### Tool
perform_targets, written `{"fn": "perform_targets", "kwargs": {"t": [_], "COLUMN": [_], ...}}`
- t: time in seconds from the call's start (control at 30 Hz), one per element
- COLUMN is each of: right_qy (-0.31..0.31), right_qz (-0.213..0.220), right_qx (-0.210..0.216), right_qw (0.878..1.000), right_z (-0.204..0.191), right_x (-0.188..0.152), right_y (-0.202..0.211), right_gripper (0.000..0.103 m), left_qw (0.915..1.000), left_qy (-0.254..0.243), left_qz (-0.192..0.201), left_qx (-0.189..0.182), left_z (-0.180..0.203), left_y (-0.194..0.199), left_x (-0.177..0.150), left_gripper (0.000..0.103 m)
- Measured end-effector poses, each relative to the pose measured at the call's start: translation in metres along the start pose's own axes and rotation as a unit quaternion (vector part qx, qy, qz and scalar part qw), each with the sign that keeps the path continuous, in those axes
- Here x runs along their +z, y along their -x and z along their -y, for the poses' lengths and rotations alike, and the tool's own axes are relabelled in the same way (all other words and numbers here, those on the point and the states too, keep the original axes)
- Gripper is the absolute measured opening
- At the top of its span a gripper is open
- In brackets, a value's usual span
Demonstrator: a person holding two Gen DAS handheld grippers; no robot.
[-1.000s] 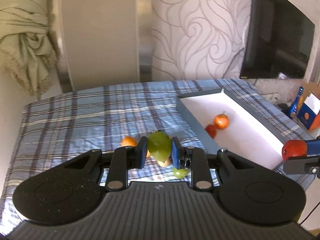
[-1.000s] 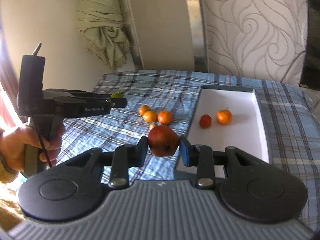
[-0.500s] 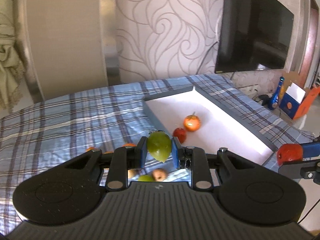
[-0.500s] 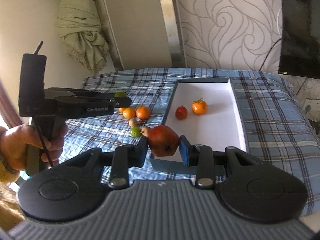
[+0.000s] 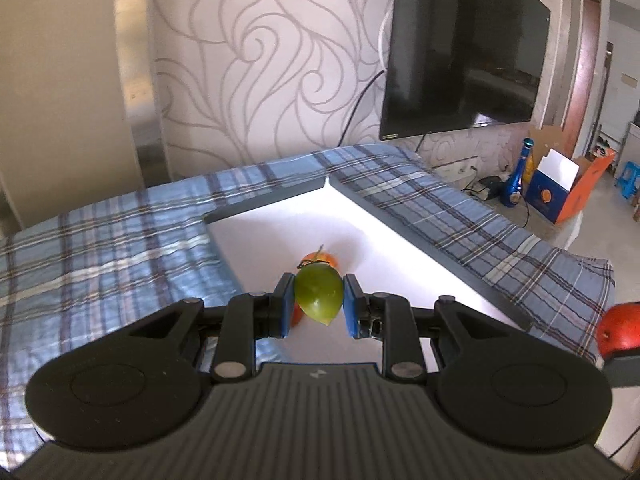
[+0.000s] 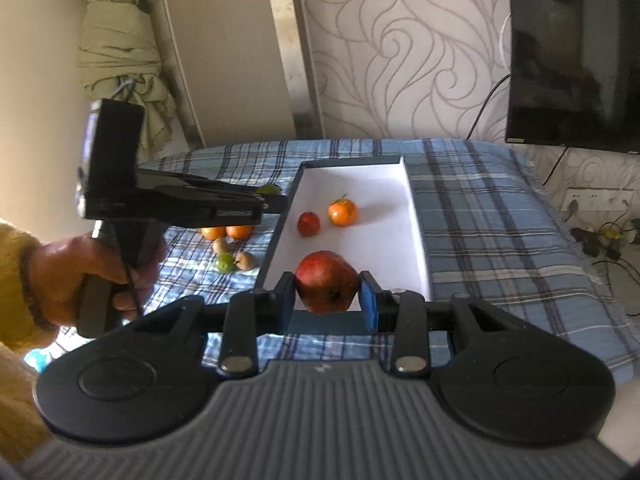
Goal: Organize fruits
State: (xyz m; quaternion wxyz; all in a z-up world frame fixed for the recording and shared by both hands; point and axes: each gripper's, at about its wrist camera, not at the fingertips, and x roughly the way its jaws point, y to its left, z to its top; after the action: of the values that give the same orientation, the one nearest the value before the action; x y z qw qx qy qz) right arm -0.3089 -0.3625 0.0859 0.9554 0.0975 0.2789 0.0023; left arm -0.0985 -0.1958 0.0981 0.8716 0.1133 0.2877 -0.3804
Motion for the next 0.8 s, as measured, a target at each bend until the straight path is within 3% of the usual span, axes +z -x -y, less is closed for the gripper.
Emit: {"fn": "perform_targets", "kwargs": {"t": [0.43,0.8], "right_qy": [-0.014,-0.01], "right_qz": [-0.007,0.0], "right_qx": [-0.034,-0.042], "right_qw": [0.999,0.999], "right_z": [0.011,0.015], "right_x": [-0.004,-0.002], "right_y": [0.005,0.009], "right_gripper": [0.037,0.037], "left_qw": [0.9996,0.9995], "left_qy": [-0.011,-0.016], "left_qz": [-0.027,-0.025], "left_qx": [-0.005,0.008], "left_z": [0.015,0.012], "left_y": [-0.069,-0.085], "left_x": [0.0,0.003], "left_gripper": [0.029,0.029]}}
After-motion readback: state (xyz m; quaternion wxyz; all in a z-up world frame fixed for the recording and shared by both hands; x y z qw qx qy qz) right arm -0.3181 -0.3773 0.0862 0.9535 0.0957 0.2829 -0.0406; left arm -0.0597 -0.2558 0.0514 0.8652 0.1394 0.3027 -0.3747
